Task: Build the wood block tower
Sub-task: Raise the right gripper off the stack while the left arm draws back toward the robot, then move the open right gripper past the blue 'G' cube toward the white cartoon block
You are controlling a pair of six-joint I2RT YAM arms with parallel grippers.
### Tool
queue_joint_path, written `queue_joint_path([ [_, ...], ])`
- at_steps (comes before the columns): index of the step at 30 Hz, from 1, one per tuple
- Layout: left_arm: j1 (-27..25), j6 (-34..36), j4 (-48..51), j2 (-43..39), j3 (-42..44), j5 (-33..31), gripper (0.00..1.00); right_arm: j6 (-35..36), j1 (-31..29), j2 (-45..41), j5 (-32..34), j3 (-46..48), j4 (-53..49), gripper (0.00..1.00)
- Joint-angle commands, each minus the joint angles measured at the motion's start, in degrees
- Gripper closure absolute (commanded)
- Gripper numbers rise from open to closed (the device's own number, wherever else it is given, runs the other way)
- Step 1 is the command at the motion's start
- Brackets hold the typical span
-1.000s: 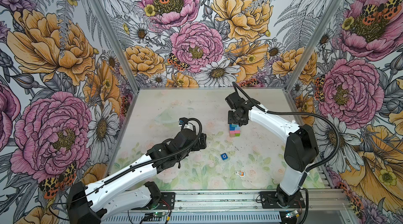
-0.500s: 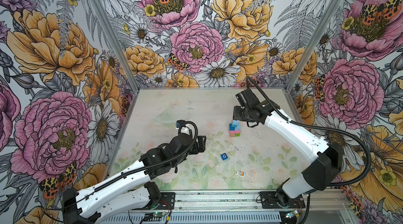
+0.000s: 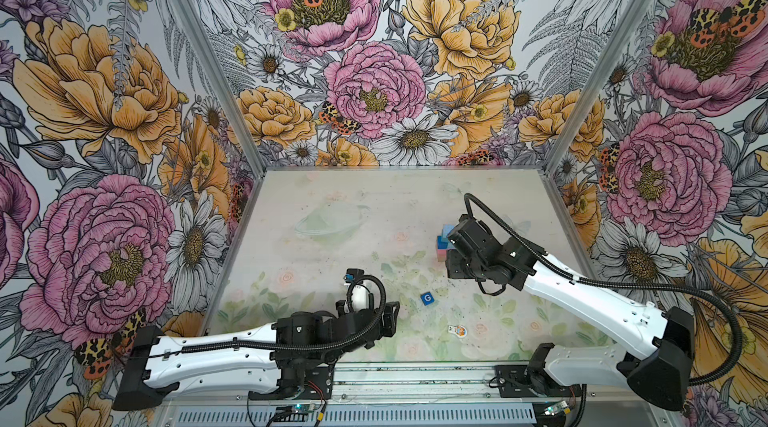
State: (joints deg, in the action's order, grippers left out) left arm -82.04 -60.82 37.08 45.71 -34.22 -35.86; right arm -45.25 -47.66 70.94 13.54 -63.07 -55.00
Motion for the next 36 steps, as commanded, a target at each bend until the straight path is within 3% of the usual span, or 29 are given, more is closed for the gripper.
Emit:
queue_joint_path([
  [1,-3.0,-5.6,1.0,1.2,1.5,-4.9,0.01,-3.2,-2.3,-2.9,2.3,2.6,0.7,0.43],
  [6,-6.2,-8.3,1.2,2.8,2.2,-6.3,0.01,-5.4,-5.8,-4.2,2.2,6.8,2.9,0.45],
  [16,-6.7,-9.7,5.7,-0.3,2.7,-7.8,0.01,-6.3,-8.3,-1.8,0.9,11.2,8.5,0.50],
  [23,-6.4,-11.5,7.6,-3.3,4.6,-7.8,0.01,-4.8,-8.4,4.3,-1.8,11.0,13.3,0.54],
  [36,-5.3,-11.1,7.9,-4.3,5.1,-7.1,0.01,-1.8,-9.0,14.6,-4.3,7.6,16.5,0.52],
])
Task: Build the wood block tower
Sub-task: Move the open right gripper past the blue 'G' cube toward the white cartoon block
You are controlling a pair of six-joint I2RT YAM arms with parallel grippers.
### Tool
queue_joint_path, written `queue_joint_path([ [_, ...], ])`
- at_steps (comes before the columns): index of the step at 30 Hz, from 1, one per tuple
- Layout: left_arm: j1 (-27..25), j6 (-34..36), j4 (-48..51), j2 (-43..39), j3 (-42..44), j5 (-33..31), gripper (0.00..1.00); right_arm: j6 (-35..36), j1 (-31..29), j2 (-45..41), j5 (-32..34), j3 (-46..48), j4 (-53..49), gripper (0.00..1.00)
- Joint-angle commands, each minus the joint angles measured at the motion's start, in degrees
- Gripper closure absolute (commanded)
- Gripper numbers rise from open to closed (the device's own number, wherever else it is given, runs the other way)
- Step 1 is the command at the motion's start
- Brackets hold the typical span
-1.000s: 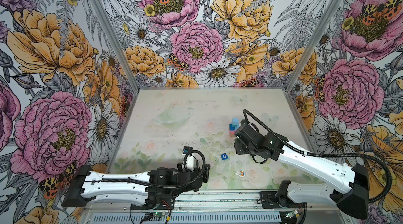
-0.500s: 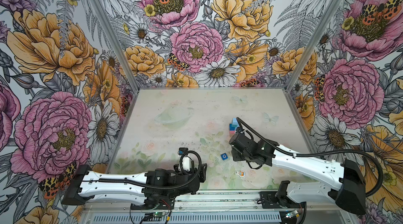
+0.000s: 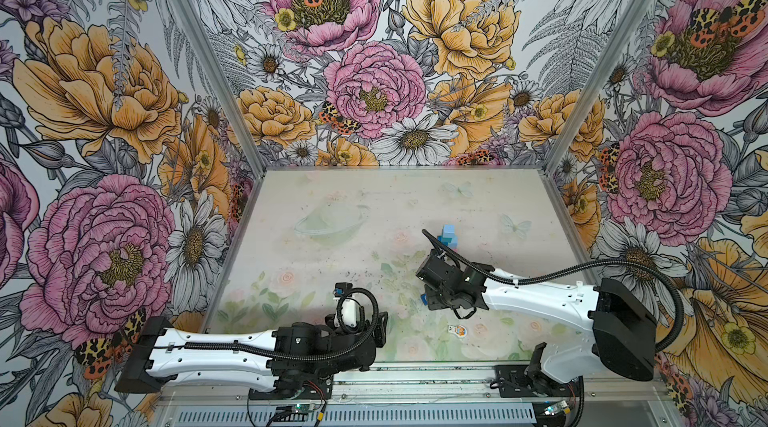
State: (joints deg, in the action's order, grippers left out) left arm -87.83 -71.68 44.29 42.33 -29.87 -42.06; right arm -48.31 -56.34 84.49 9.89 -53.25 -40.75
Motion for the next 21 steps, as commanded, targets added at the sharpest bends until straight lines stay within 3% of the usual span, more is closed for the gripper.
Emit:
queue_joint_path([
  [1,0.5,-0.2,0.7,-1.1,0.8,-0.8,0.01,1.5,-0.3,1.7,-0.8,-2.4,2.4,0.51],
  [12,1.8,0.9,1.2,-1.5,0.5,0.0,0.01,2.5,-0.3,6.0,-1.9,-3.8,3.6,0.50],
  [21,2.8,2.4,1.4,-1.8,-0.5,0.1,0.01,0.8,0.1,-3.5,-1.9,2.6,0.0,0.47],
])
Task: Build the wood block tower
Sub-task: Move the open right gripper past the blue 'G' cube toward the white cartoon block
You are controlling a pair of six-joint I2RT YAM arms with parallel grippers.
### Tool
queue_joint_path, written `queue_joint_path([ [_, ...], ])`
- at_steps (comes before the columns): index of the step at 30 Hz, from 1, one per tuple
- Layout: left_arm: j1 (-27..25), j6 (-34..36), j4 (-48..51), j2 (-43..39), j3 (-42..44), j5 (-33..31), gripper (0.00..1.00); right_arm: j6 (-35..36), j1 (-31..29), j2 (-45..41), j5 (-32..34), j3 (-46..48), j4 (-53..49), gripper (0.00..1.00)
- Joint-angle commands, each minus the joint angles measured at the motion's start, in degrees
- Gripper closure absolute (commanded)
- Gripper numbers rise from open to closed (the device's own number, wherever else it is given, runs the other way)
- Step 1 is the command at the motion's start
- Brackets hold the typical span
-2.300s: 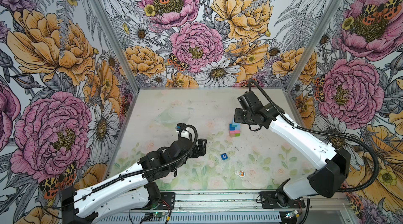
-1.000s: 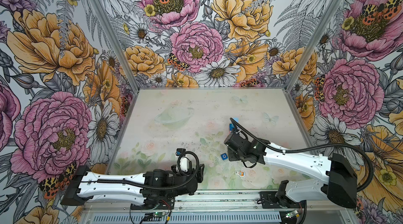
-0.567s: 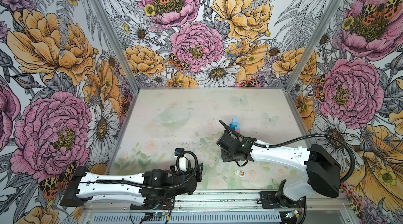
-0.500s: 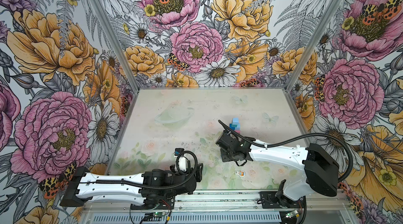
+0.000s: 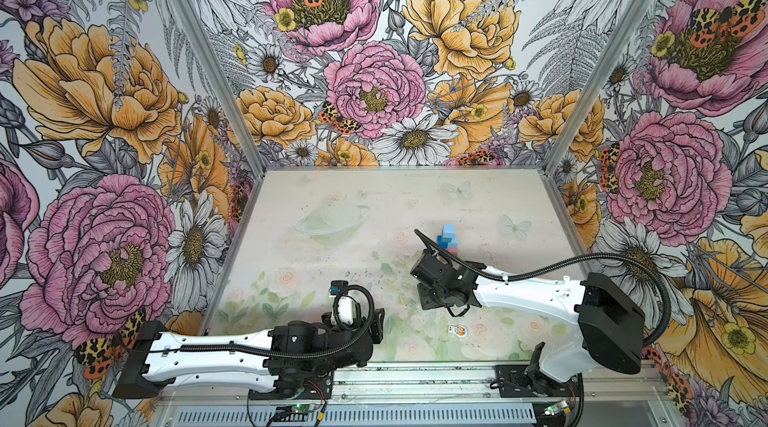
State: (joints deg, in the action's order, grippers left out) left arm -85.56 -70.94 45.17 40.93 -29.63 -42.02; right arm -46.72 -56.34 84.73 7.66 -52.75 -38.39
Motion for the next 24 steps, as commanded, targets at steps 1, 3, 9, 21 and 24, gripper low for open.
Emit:
queue_joint_path([
  [1,0.7,1.8,0.6,-0.2,-0.9,0.1,0.01,-1.2,0.0,-5.1,0.3,3.3,-3.3,0.47],
  [3,0.9,2.0,0.5,-0.1,-1.2,0.1,0.01,-2.3,0.0,-7.9,0.2,5.7,-4.6,0.45],
  [9,1.0,2.5,0.4,0.7,-1.9,0.1,0.01,-6.1,-0.2,-17.7,-0.8,13.1,-7.8,0.36],
  [21,1.0,3.4,0.4,1.5,-3.0,0.1,0.01,-7.8,-0.5,-20.7,-7.4,21.1,0.8,0.30],
  [24,1.1,3.2,0.4,1.3,-2.7,0.2,0.01,-8.3,-1.4,-20.9,-7.8,21.8,1.8,0.30],
])
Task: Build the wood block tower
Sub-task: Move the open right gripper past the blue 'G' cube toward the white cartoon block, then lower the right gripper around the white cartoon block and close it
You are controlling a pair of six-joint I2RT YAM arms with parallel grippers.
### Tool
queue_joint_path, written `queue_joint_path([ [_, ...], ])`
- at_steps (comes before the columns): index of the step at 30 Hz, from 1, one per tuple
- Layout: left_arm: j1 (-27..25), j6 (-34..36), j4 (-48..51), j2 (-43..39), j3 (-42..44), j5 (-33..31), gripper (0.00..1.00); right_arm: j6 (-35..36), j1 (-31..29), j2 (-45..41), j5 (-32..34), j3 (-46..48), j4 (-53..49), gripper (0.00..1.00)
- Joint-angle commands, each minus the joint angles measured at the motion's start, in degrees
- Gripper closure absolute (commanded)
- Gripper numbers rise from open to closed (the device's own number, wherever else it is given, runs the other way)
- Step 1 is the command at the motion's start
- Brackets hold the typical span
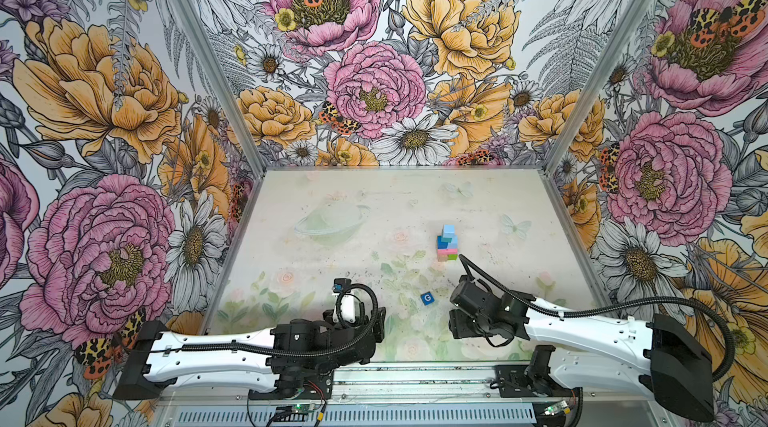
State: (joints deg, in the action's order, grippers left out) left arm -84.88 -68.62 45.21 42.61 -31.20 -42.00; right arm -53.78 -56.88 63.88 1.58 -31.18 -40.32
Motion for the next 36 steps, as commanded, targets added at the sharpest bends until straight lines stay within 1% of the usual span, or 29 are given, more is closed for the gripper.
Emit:
queue_joint_path([
  [1,0.4,0.9,0.4,-0.5,-1.0,0.2,0.01,-1.3,-1.2,-0.2,-1.8,0.2,3.8,0.30],
  [5,0.4,0.9,0.4,-0.5,-1.1,-0.2,0.01,-2.2,-2.8,0.3,-1.8,0.3,4.9,0.31],
  [13,0.2,0.8,0.5,-0.8,-1.0,0.0,0.01,-4.4,-6.8,4.1,-1.3,-1.0,6.3,0.32],
  [19,0.2,0.8,0.5,-2.0,-0.4,-0.1,0.01,-4.8,-9.7,6.8,-0.6,-3.7,6.3,0.39],
  [22,0.2,0.9,0.5,-2.4,-0.3,-0.2,0.01,-4.4,-9.9,8.0,-0.2,-4.9,6.2,0.41],
  [24,0.0,0.9,0.5,-2.6,-0.3,-0.2,0.01,-4.3,-10.0,8.4,0.7,-5.3,5.5,0.42],
  [31,0.0,1.0,0.5,-2.6,-0.3,-0.4,0.01,-0.9,-10.0,12.6,3.0,-7.8,2.5,0.43],
  [34,0.0,0.9,0.5,-2.6,-0.3,-0.4,0.01,1.2,-9.9,14.3,4.4,-9.1,2.0,0.45],
  [36,0.0,0.9,0.5,-2.6,-0.2,-0.4,0.01,2.4,-9.7,15.1,5.0,-10.0,1.8,0.49],
])
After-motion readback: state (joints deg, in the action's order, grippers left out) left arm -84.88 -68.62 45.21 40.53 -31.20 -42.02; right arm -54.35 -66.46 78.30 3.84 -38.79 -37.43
